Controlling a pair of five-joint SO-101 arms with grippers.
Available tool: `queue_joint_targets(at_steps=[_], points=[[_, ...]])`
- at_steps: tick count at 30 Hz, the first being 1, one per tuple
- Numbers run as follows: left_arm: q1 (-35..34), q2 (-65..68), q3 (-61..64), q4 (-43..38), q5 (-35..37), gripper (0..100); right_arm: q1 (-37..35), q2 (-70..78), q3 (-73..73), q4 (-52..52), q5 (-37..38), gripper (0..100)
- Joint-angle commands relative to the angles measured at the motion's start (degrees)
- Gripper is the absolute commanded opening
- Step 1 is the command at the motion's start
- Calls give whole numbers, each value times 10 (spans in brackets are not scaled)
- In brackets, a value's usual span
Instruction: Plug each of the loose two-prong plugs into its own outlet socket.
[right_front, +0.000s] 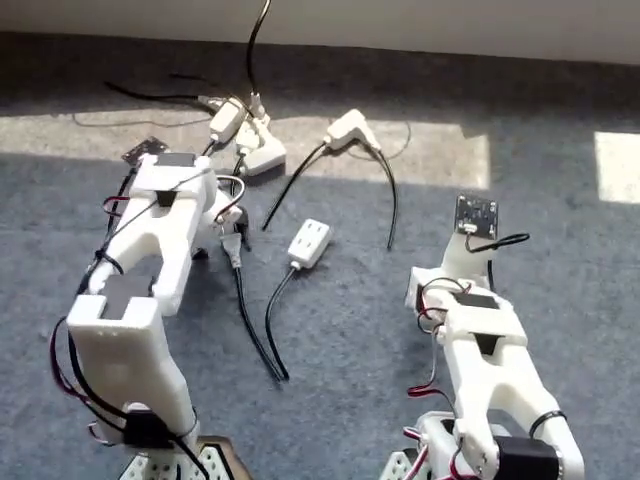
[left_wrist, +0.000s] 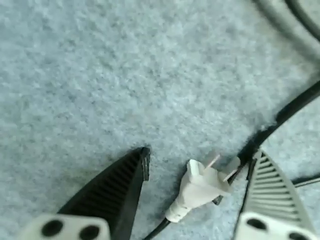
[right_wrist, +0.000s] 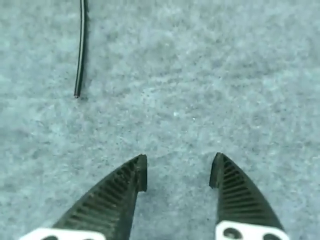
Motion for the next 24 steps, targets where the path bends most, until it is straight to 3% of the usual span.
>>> queue_joint_targets(at_steps=[1,7,16,24], points=[[-15,-6,4,-8,6,301,-4,-16,-1,-11,-2,210],[-29,3,5,-8,6,296,-4,-16,-1,-11,-2,210],[-29,16,-1,-7,4,81,-4,-16,0,-11,-2,210],[-23,15,-1,-4,-5,84,-4,-16,0,-11,-2,210]])
